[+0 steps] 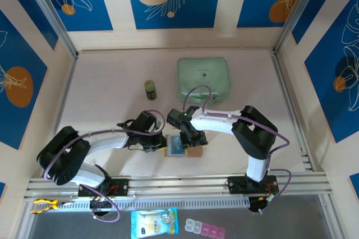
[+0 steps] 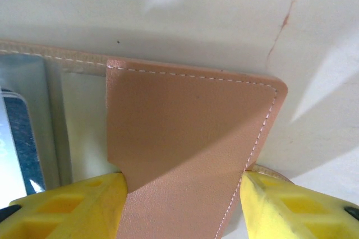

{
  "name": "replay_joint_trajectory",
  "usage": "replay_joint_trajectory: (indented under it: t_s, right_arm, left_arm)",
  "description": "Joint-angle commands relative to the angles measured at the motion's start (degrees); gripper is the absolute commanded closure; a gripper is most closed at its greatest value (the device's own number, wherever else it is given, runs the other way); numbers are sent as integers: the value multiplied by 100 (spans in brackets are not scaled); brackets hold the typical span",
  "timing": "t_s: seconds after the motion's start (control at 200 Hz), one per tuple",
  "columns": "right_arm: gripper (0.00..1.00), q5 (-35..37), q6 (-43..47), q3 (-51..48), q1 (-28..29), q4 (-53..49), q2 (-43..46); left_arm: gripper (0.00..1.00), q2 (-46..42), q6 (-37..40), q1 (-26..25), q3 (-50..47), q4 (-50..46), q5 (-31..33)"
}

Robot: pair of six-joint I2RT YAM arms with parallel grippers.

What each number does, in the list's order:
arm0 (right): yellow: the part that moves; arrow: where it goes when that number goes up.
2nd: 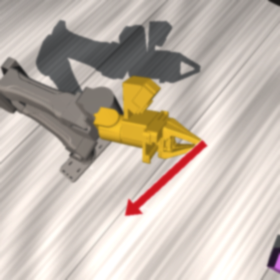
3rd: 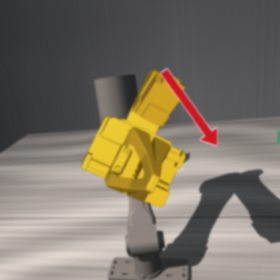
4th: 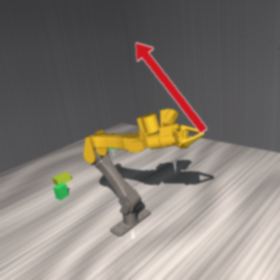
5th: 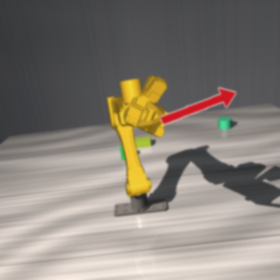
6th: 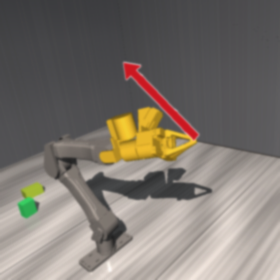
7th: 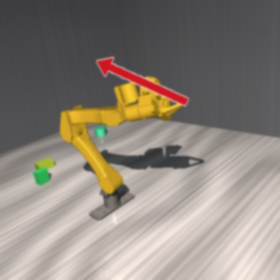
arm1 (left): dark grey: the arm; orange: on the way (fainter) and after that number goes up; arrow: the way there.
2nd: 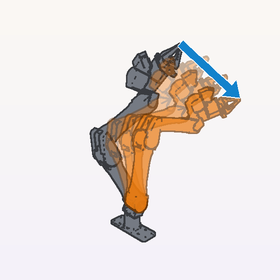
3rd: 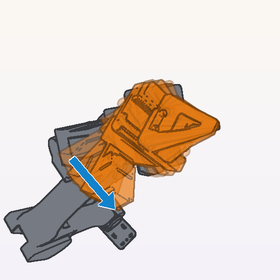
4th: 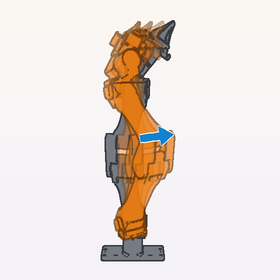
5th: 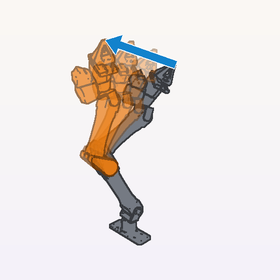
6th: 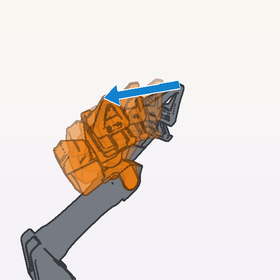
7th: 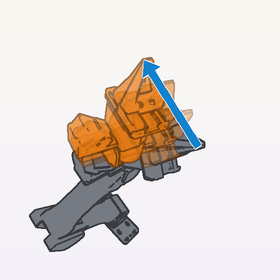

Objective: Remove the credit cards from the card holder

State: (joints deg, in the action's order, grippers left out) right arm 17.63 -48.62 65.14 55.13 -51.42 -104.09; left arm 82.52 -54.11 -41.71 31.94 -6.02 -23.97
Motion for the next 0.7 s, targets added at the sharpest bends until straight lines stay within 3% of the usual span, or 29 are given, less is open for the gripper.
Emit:
replay_joint_trajectory:
  t_s: [0.0,0.185,0.695]
  right_arm:
    - [42,-110,4,-146,15,26,-63]
    - [37,-137,-6,-256,-47,60,40]
    - [31,-313,-137,-744,-337,157,749]
  left_arm:
    - [90,115,7,-56,111,-95,43]
    - [90,237,131,-48,98,-535,296]
    - [90,335,164,-48,100,-617,305]
